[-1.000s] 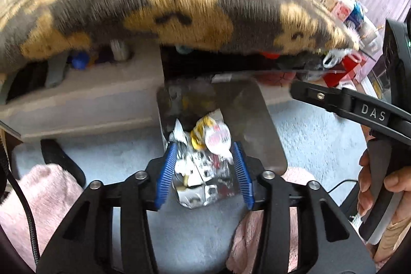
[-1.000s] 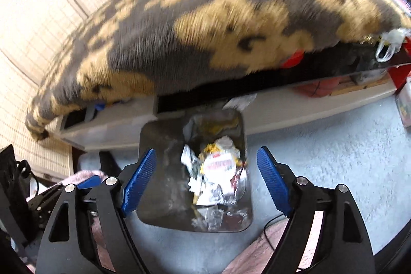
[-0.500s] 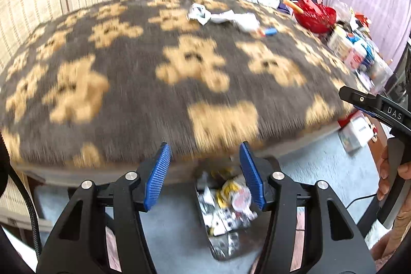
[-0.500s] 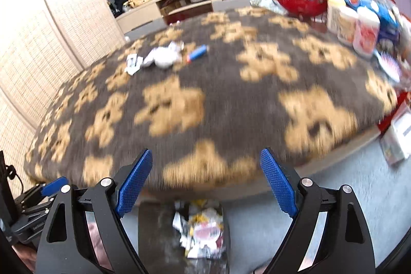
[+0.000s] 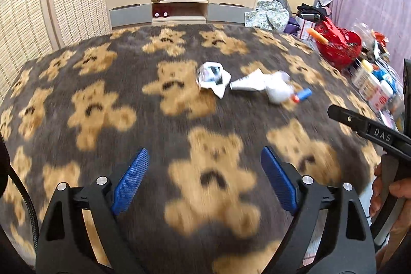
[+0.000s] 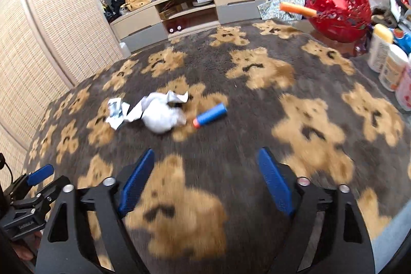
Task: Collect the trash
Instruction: 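Raise both open tools back over the table, then grasp the white wrapper with the left tool while the right tool grasps the blue foam dart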
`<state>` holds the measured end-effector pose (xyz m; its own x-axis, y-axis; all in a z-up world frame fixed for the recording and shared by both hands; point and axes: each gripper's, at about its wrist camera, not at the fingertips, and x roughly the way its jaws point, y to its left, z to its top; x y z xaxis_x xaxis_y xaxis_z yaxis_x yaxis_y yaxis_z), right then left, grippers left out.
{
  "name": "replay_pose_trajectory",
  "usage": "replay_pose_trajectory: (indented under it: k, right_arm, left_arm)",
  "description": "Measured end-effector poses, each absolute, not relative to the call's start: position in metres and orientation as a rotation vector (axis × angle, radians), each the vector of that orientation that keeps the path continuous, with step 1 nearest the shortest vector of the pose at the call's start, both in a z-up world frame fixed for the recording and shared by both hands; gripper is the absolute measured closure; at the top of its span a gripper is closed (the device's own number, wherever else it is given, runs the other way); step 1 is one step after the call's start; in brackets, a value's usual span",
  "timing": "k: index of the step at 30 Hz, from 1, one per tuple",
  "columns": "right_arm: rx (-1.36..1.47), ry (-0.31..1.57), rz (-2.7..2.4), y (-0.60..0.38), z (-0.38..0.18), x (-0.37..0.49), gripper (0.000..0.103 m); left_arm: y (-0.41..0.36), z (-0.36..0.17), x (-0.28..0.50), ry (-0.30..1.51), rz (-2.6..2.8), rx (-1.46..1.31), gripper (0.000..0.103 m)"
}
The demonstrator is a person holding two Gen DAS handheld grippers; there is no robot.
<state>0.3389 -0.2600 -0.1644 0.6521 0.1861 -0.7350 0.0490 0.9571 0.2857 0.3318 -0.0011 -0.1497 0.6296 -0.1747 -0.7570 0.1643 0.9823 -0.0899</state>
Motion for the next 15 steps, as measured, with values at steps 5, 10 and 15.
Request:
replay_pose_trajectory:
  k: [5, 10, 15]
  right_arm:
    - [0.338, 0.871, 0.068, -0.264, -0.174, 0.369, 0.053]
    - [0.358, 0.876, 0.057, -0.267, -0.177, 0.387, 0.064]
    - [0.357, 0.903, 0.045, -0.266, -0.184, 0.399, 0.068]
  left_arm:
    - [-0.005, -0.152, 0.376, 0.854, -0.173, -0.010, 0.020]
    - [-0.016, -0.153, 0.414, 0.839, -0.193, -0.012, 0.036]
    - [-0.030, -0.160, 0.441, 0.852, -0.210, 0.014, 0.043]
